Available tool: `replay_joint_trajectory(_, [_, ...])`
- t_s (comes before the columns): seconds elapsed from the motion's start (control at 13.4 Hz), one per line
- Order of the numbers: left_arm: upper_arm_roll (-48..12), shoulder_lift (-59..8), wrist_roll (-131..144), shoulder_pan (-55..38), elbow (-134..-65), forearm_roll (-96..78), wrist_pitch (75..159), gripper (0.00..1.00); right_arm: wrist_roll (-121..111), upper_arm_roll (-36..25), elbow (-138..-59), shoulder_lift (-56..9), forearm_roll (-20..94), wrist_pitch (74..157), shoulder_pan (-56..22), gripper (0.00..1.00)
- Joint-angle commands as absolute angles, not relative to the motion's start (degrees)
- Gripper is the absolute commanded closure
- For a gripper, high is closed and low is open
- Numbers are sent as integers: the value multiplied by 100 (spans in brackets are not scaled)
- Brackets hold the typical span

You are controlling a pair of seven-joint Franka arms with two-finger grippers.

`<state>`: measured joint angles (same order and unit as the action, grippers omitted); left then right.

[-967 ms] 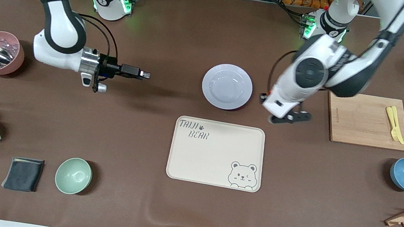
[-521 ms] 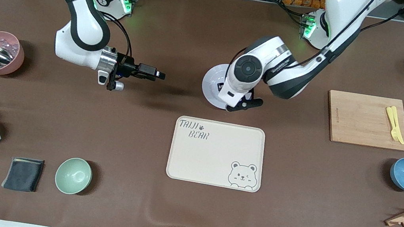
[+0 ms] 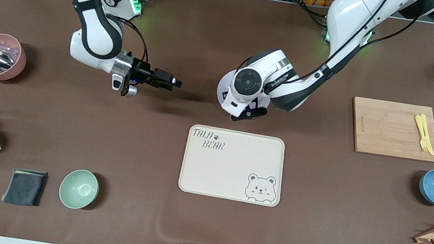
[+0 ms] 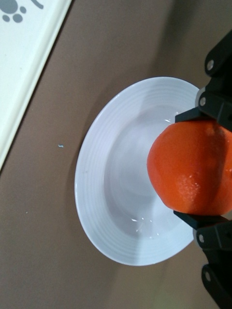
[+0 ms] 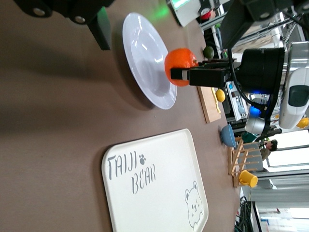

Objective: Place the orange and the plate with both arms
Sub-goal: 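Carry the orange with the left gripper over the white plate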

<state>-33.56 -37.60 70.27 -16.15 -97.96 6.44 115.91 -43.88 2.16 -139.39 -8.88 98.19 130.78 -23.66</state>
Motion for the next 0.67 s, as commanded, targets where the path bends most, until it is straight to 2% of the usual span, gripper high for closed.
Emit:
replay_joint_trajectory(0.0, [-3287,-3884,7216,-1731,-9738,747,11654,90,-4851,185,-13966,-1019,10554,13359,-2803,0])
replay_joint_trajectory(0.52, [-3032,-4192,7216,-2056,-9747,765,11690,87,-4896,185,-13966,-1063,10591,13403,-2830,0])
replay_joint_trajectory(0.6, [-3032,-4192,7216,-2057,-9782,765,11689,71,-4896,185,-13966,-1063,10591,13403,-2830,0])
